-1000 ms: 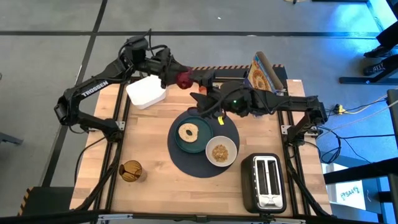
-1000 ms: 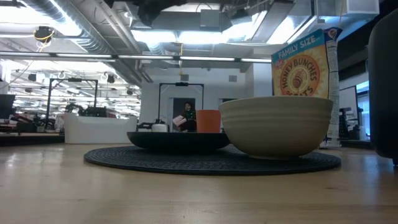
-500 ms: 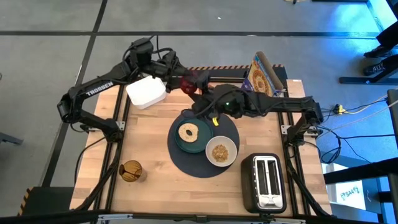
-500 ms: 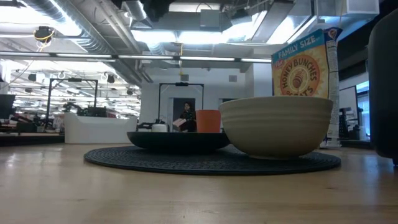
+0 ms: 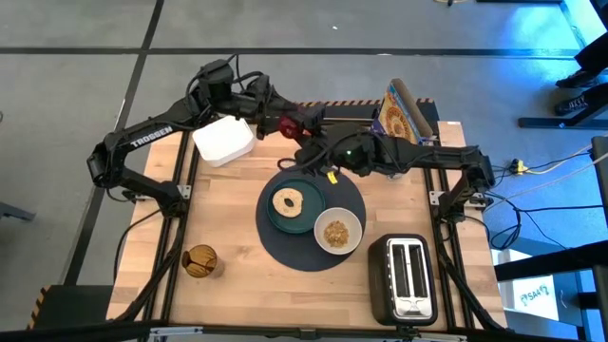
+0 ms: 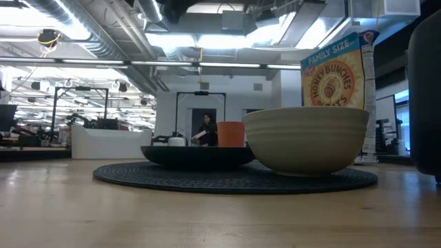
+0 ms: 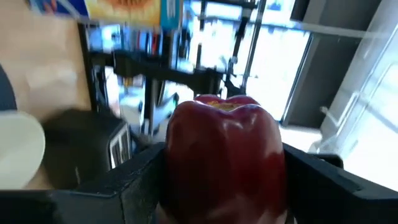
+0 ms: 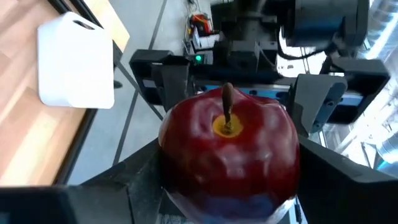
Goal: Arrange a breakfast setting
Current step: Put the apple into the green plate
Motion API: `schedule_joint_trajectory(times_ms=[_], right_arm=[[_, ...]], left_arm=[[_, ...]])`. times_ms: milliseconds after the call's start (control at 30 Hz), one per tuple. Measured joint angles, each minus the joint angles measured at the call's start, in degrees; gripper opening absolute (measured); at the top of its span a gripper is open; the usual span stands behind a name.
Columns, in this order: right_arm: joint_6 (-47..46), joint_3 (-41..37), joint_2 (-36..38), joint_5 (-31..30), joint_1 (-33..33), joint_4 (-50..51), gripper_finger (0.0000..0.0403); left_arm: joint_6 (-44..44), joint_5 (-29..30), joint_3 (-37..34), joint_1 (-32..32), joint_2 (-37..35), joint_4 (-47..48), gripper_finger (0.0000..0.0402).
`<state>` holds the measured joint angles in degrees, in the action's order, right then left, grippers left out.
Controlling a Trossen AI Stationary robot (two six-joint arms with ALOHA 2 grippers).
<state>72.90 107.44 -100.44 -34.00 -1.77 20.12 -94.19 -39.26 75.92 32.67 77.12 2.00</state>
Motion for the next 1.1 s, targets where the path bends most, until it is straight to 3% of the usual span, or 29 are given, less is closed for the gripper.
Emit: schedule_joint_trajectory(times_ms=[200, 333, 533, 667, 833, 933, 1033, 1100], right_arm=[[-0.4, 0.0, 0.0, 0.6, -0.1, -0.3, 0.0268], [-0.4, 0.0, 0.0, 0.5, -0.1, -0.7, 0.0267], [-0.5, 0.0, 0.7, -1.6, -0.1, -0.2, 0.0267], [-4.2, 0.3, 1.8, -0.8, -0.2, 0.2, 0.0267], [-19.4, 0.7, 5.6, -0.7, 0.9, 4.4, 0.0267], [-33.4, 0.6, 6.3, 2.4, 2.7, 10.2, 0.0267], [-46.8, 0.4, 6.9, 8.2, 5.2, 14.7, 0.0267], [-53.3, 0.5, 7.1, 12.2, 6.3, 15.6, 0.0267]], left_arm=[[1.4, 3.5, 0.0, -0.6, 0.0, -0.5, 0.0303], [7.9, 7.2, 0.0, -0.8, 0.1, -2.7, 0.0304], [12.4, 12.7, -0.1, 2.1, 0.2, -10.4, 0.0305], [19.7, 10.6, 0.1, 5.3, -0.2, -16.5, 0.0306], [39.0, 8.1, 0.0, 7.7, -0.3, -32.4, 0.0306], [48.4, 0.9, 0.1, 8.2, -1.2, -39.6, 0.0305], [55.1, -5.8, 0.1, 5.9, -1.7, -40.1, 0.0295], [61.5, -6.9, 0.1, 3.5, -1.5, -36.4, 0.0283]])
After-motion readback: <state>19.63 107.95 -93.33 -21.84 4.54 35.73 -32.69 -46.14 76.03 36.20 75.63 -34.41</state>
